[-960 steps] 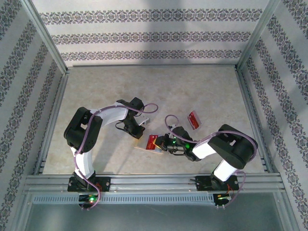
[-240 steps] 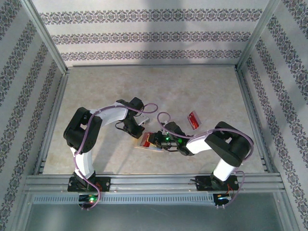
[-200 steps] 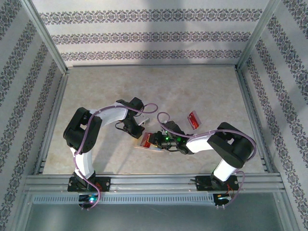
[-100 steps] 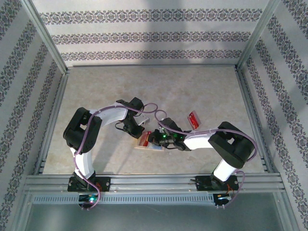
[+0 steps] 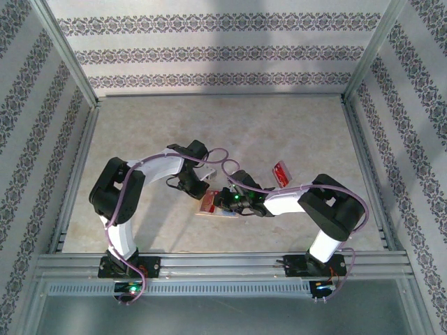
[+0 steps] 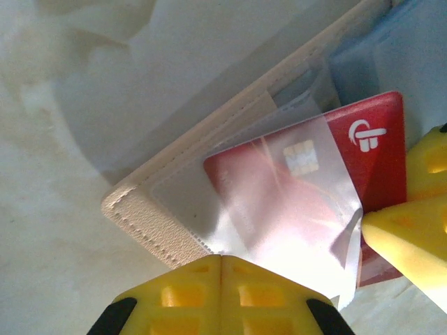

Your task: Put the credit cards into the card holder

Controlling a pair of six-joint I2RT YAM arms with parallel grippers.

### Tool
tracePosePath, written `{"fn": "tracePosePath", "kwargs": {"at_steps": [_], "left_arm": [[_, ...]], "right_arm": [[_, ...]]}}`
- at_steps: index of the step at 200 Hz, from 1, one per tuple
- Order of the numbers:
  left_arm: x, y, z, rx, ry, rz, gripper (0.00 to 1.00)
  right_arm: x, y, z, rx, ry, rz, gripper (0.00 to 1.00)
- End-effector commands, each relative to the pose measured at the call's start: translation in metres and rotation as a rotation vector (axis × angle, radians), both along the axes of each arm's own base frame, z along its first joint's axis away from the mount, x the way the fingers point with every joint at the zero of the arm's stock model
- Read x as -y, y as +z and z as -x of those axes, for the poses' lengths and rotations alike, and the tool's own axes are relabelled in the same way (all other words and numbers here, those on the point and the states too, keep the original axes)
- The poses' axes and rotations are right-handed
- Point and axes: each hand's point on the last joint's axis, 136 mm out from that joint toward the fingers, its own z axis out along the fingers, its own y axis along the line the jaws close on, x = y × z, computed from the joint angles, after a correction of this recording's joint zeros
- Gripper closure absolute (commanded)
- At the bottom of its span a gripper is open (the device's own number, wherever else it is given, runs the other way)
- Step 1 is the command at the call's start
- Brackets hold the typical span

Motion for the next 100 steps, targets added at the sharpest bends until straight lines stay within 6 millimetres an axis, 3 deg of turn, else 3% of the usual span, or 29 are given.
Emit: {"fn": "tracePosePath", "kwargs": {"at_steps": [1, 100], "left_arm": [[-0.008, 0.011, -0.001, 0.031, 0.000, -0.010, 1.00], [-0.018, -0.017, 0.001, -0.028, 0.029, -0.044, 1.00]], "right_arm": [[0.006, -0.008, 0.006, -0.018, 0.021, 0.059, 0.88], [0.011, 0.007, 0.003, 0.015, 0.032, 0.105, 0.81]]}}
